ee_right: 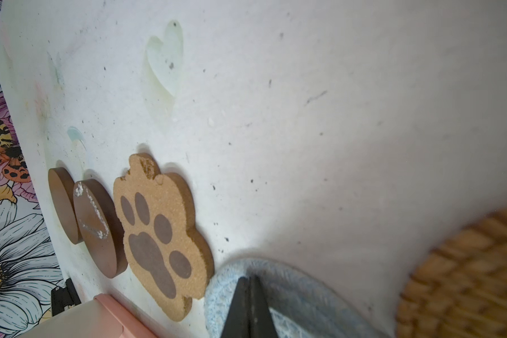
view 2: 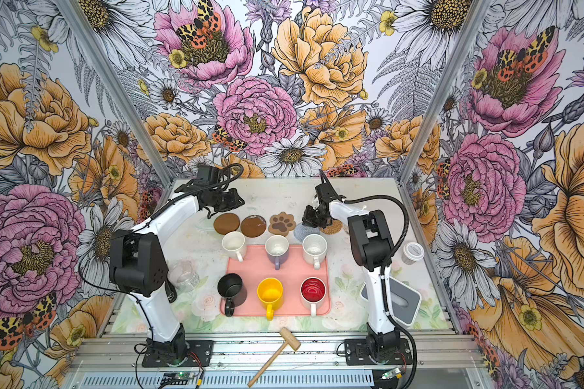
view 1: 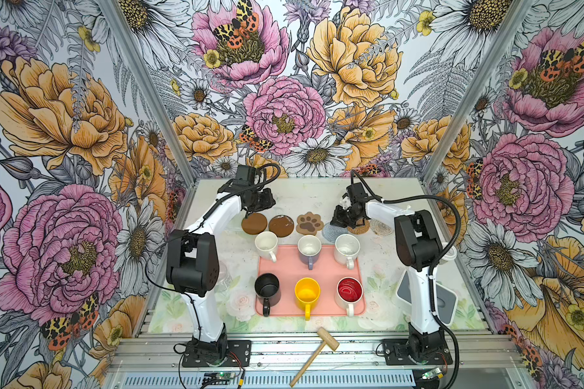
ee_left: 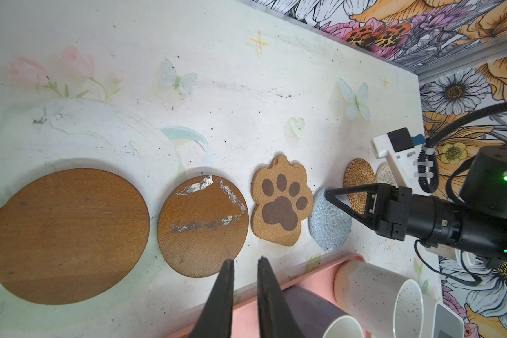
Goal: Place cups on coasters
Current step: Move the coaster to the top-center of the table.
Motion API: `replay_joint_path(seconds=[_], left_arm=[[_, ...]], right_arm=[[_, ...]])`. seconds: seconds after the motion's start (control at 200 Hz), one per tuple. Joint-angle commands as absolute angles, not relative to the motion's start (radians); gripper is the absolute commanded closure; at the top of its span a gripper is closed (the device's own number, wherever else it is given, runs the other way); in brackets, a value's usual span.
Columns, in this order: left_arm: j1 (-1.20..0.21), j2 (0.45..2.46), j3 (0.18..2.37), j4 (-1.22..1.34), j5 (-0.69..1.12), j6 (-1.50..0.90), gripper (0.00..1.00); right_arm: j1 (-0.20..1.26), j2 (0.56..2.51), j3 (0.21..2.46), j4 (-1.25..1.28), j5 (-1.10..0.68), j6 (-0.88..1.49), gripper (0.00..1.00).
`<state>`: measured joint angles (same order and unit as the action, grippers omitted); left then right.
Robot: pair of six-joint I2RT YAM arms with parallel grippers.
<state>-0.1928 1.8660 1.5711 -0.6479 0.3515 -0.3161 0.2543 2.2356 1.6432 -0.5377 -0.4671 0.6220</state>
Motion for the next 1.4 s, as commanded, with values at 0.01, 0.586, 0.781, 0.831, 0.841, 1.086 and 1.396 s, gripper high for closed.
replay_joint_path(seconds=[0.01, 0.586, 0.781, 0.831, 0.841, 1.086, 1.396], left_arm=[[-0.187, 1.83, 1.556, -0.622, 0.327, -0.327, 0.81], [-0.2, 1.831, 1.552, -0.605, 0.328, -0.334, 0.81], [-0.205, 1.793, 1.545, -0.603, 0.327, -0.336, 0.82], [-0.205, 1.788, 1.542, -0.6, 0.328, -0.336, 0.81], [-0.205, 1.787, 1.541, -0.6, 0.327, -0.337, 0.81], [-0.204, 1.772, 1.525, -0.598, 0.325, -0.334, 0.82], [-0.205, 1.77, 1.516, -0.597, 0.326, -0.336, 0.82]], right_arm=[[0.228, 2.233, 1.667, -0.548, -0.409, 0.597, 1.0], [0.226, 2.011, 1.535, -0.546, -0.422, 0.523, 1.0], [0.237, 2.013, 1.454, -0.545, -0.427, 0.526, 1.0], [0.243, 2.025, 1.445, -0.545, -0.423, 0.522, 1.0], [0.244, 2.028, 1.445, -0.545, -0.422, 0.523, 1.0], [0.261, 2.1, 1.471, -0.546, -0.421, 0.522, 1.0], [0.262, 2.202, 1.528, -0.546, -0.407, 0.548, 1.0]])
